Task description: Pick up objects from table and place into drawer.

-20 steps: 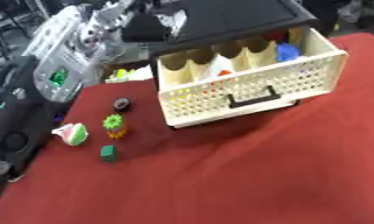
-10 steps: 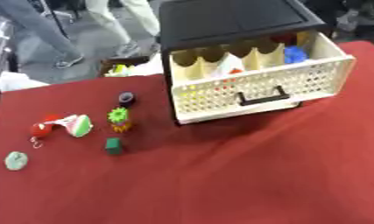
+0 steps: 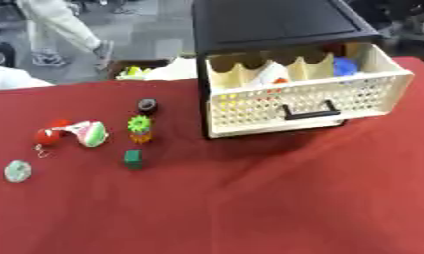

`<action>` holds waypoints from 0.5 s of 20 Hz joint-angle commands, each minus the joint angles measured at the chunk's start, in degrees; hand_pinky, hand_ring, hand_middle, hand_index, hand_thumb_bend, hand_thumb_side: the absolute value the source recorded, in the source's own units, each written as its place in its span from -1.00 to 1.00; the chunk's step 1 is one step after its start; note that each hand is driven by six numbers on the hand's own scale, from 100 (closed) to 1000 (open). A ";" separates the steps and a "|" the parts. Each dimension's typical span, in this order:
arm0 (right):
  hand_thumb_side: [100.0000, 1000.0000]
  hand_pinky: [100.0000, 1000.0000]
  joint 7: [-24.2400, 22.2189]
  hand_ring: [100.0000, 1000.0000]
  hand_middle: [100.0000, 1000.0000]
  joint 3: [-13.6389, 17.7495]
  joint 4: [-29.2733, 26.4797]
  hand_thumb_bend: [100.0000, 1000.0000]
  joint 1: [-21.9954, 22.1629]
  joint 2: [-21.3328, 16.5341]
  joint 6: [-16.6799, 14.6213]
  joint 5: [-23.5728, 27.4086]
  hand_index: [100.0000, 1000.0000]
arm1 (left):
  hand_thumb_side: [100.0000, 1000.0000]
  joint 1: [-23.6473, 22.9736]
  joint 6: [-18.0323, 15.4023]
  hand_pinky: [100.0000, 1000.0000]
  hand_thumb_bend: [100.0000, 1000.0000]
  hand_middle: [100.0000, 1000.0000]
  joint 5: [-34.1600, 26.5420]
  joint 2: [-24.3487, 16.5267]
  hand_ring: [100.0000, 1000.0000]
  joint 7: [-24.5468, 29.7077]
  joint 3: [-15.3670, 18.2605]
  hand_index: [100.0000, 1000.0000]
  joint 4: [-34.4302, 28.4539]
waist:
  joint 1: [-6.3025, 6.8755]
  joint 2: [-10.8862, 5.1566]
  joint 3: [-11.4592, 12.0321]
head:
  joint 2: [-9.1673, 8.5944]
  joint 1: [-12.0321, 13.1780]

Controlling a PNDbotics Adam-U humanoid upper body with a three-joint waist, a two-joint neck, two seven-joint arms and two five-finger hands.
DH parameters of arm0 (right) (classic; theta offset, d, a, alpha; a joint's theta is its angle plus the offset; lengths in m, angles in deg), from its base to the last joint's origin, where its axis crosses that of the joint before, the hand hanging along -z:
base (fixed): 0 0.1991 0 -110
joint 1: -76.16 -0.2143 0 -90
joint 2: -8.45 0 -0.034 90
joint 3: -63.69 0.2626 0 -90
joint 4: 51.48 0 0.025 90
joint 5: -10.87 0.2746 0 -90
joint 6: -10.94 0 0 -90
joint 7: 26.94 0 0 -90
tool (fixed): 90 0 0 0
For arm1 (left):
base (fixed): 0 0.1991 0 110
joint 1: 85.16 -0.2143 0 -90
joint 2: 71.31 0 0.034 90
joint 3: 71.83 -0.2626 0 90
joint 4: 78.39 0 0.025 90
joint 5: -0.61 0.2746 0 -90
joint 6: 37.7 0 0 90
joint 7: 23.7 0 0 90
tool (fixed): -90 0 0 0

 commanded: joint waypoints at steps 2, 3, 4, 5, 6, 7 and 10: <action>1.00 0.03 -0.96 -0.16 -0.23 0.54 -0.33 -1.00 1.01 -2.78 -0.52 -4.71 0.28 | 0.65 -2.89 -5.40 -0.31 -1.00 0.01 3.21 -0.79 -0.03 -0.45 1.66 0.45 -1.01 | -0.82 -0.56 0.47 | 0.42 -0.04; 1.00 0.03 -1.38 -0.16 -0.22 0.47 -0.33 -1.00 1.42 -2.80 -0.52 -5.90 0.29 | 0.67 -4.05 -6.57 -0.29 -1.00 0.03 4.13 -0.61 -0.01 -0.41 1.73 0.47 -1.01 | -0.97 -0.47 0.61 | 0.37 -0.07; 1.00 0.02 -1.77 -0.16 -0.22 0.42 -0.33 -1.00 1.82 -2.79 -0.48 -7.09 0.30 | 0.68 -5.18 -7.82 -0.28 -1.00 0.04 5.18 -0.50 0.00 -0.25 1.80 0.48 -1.01 | -1.09 -0.40 0.74 | 0.33 -0.15; 1.00 -0.02 -2.07 -0.16 -0.21 0.38 -0.33 -1.00 2.21 -2.79 -0.42 -8.16 0.30 | 0.68 -6.23 -9.04 -0.23 -1.00 0.10 6.21 -0.40 0.04 0.01 1.85 0.52 -1.01 | -1.20 -0.35 0.88 | 0.31 -0.29; 1.00 -0.02 -2.39 -0.16 -0.21 0.39 -0.33 -1.00 2.66 -2.86 -0.34 -9.34 0.30 | 0.68 -7.46 -10.38 -0.21 -1.00 0.11 7.28 -0.20 0.06 0.40 1.95 0.53 -1.01 | -1.31 -0.31 1.03 | 0.33 -0.46; 1.00 -0.03 -2.66 -0.16 -0.20 0.40 -0.33 -1.00 3.05 -2.99 -0.29 -10.51 0.30 | 0.68 -8.66 -11.54 -0.17 -1.00 0.14 8.11 0.15 0.08 0.77 2.07 0.54 -1.01 | -1.40 -0.28 1.12 | 0.38 -0.65; 0.98 -0.06 -3.80 -0.16 -0.19 0.37 -0.33 -1.00 4.20 -4.23 -0.31 -14.08 0.32 | 0.76 -12.52 -13.27 -0.12 -1.00 0.19 8.98 2.56 0.13 2.30 2.52 0.57 -1.01 | -1.77 -0.25 1.22 | 0.63 -1.35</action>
